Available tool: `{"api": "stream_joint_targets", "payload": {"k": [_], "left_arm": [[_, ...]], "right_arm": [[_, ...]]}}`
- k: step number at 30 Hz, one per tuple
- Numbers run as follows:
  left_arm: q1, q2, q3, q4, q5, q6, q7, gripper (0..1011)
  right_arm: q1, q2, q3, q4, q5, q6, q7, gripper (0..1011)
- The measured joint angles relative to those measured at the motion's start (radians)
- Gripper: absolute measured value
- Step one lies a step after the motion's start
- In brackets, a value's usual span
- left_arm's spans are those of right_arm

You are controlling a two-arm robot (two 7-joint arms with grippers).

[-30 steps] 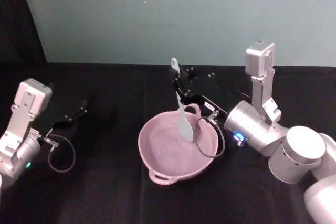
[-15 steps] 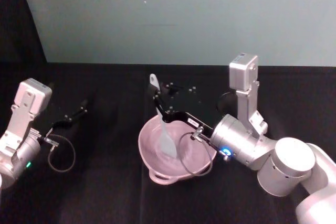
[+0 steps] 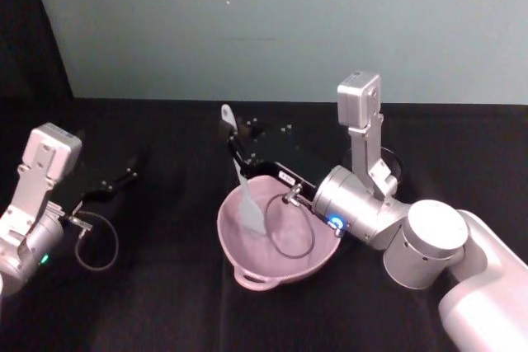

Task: Use the one hand to pick up the spoon and stir the clear water in the bowl.

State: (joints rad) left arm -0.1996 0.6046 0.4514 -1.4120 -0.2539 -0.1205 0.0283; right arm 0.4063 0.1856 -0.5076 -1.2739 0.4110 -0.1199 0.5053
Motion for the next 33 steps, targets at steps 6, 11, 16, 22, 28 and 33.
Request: {"api": "stream_joint_targets", "payload": {"k": [6, 11, 16, 22, 28, 33], "left_arm": [[0.000, 0.000, 0.000, 0.000, 0.000, 0.000, 0.000, 1005], [0.000, 0.000, 0.000, 0.000, 0.000, 0.000, 0.000, 1005], [0.000, 0.000, 0.000, 0.000, 0.000, 0.000, 0.000, 1005], [0.000, 0.000, 0.000, 0.000, 0.000, 0.000, 0.000, 1005], [0.000, 0.000, 0.000, 0.000, 0.000, 0.000, 0.000, 1005], [0.000, 0.000, 0.000, 0.000, 0.000, 0.000, 0.000, 1005]], "right_arm": [[0.018, 0.007, 0.033, 0.029, -0.011, -0.017, -0.026, 127], [0.006, 0.026, 0.059, 0.013, -0.011, -0.018, -0.039, 127], [-0.021, 0.047, 0.076, -0.020, -0.010, -0.010, -0.041, 127], [-0.051, 0.061, 0.077, -0.062, -0.008, 0.006, -0.039, 127], [-0.077, 0.059, 0.052, -0.102, 0.000, 0.017, -0.018, 127], [-0.082, 0.046, 0.026, -0.116, 0.009, 0.020, -0.001, 127]]}}
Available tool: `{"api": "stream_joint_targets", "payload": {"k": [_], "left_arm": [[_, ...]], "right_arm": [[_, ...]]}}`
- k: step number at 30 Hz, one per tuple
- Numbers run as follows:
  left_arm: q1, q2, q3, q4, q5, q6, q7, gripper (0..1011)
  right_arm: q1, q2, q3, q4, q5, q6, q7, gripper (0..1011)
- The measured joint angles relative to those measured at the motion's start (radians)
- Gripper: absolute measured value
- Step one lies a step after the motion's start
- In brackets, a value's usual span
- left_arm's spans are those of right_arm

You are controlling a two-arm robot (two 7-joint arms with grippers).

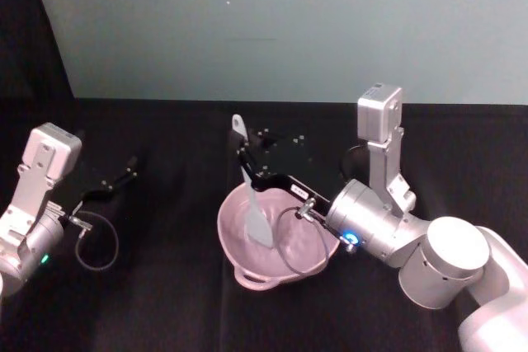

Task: Use the one hand to pick up the spoon and stir the clear water in the bowl.

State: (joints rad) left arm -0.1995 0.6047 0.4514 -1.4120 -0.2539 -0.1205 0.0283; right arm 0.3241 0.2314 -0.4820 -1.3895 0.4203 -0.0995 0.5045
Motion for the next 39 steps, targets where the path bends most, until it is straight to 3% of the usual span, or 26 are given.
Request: {"api": "stream_joint_targets", "payload": {"k": [9, 15, 20, 32, 39], "left_arm": [[0.000, 0.000, 0.000, 0.000, 0.000, 0.000, 0.000, 1005], [0.000, 0.000, 0.000, 0.000, 0.000, 0.000, 0.000, 1005], [0.000, 0.000, 0.000, 0.000, 0.000, 0.000, 0.000, 1005], [0.000, 0.000, 0.000, 0.000, 0.000, 0.000, 0.000, 1005], [0.000, 0.000, 0.000, 0.000, 0.000, 0.000, 0.000, 1005]], "right_arm": [[0.005, -0.011, -0.014, 0.000, 0.016, -0.002, 0.005, 127], [0.005, -0.006, 0.001, -0.018, 0.029, -0.012, -0.003, 127], [0.002, 0.011, 0.036, -0.048, 0.050, -0.025, -0.016, 127], [-0.016, 0.099, 0.167, -0.113, 0.136, -0.032, -0.029, 127], [-0.024, 0.122, 0.209, -0.113, 0.168, -0.040, -0.033, 127]]}}
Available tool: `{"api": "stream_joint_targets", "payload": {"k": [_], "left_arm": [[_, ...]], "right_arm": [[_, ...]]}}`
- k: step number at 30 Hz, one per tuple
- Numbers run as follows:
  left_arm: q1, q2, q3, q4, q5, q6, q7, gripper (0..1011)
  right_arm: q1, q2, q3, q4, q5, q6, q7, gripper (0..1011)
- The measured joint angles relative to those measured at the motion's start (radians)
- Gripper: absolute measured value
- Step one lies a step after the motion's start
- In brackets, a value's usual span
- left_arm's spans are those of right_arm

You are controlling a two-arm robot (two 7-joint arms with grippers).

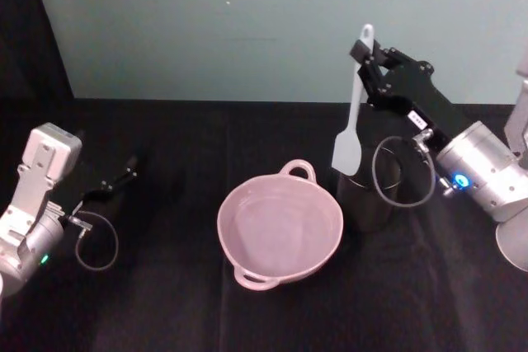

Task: Use the one hand to pick up the spoon and stir the clear water in the bowl.

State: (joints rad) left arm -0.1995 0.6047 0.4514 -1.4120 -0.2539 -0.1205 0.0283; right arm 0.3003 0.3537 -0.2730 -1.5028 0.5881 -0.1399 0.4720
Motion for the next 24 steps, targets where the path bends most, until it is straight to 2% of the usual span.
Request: {"api": "stream_joint_targets", "payload": {"k": [14, 24], "left_arm": [[0.000, 0.000, 0.000, 0.000, 0.000, 0.000, 0.000, 1005], [0.000, 0.000, 0.000, 0.000, 0.000, 0.000, 0.000, 1005]], "right_arm": [[-0.020, 0.007, 0.048, 0.030, 0.038, -0.020, -0.013, 127], [-0.015, 0.016, 0.053, 0.096, 0.108, 0.038, 0.021, 127]]}}
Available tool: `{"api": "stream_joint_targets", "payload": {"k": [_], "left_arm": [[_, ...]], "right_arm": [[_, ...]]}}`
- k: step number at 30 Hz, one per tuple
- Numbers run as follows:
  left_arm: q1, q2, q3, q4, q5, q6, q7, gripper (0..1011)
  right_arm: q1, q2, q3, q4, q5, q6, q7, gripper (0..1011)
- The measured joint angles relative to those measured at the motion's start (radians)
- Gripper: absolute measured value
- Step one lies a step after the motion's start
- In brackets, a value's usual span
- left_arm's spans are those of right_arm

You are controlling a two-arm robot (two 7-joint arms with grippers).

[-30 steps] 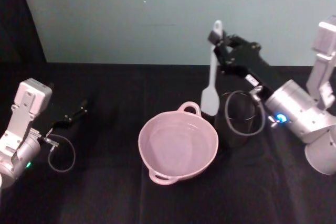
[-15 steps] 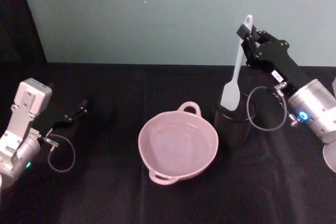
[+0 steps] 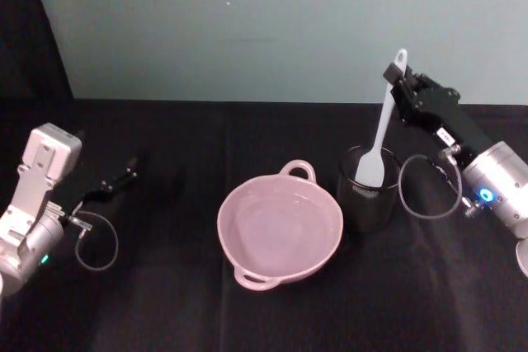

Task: Use the one hand to pick up the spoon and stir the clear water in the bowl.

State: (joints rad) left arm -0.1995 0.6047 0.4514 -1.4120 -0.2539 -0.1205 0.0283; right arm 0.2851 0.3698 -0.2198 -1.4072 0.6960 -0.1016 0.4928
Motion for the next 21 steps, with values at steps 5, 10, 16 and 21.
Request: {"api": "stream_joint_targets", "payload": {"k": [5, 10, 16, 21], "left_arm": [[0.000, 0.000, 0.000, 0.000, 0.000, 0.000, 0.000, 1005], [0.000, 0.000, 0.000, 0.000, 0.000, 0.000, 0.000, 1005], [0.000, 0.000, 0.000, 0.000, 0.000, 0.000, 0.000, 1005], [0.000, 0.000, 0.000, 0.000, 0.000, 0.000, 0.000, 1005]], "right_arm": [[0.007, -0.001, 0.002, 0.063, 0.052, 0.007, 0.037, 127], [0.030, 0.000, -0.001, 0.141, 0.116, 0.037, 0.089, 127], [0.053, 0.000, -0.006, 0.208, 0.164, 0.060, 0.123, 127], [0.065, -0.003, -0.011, 0.250, 0.194, 0.064, 0.136, 127]]}}
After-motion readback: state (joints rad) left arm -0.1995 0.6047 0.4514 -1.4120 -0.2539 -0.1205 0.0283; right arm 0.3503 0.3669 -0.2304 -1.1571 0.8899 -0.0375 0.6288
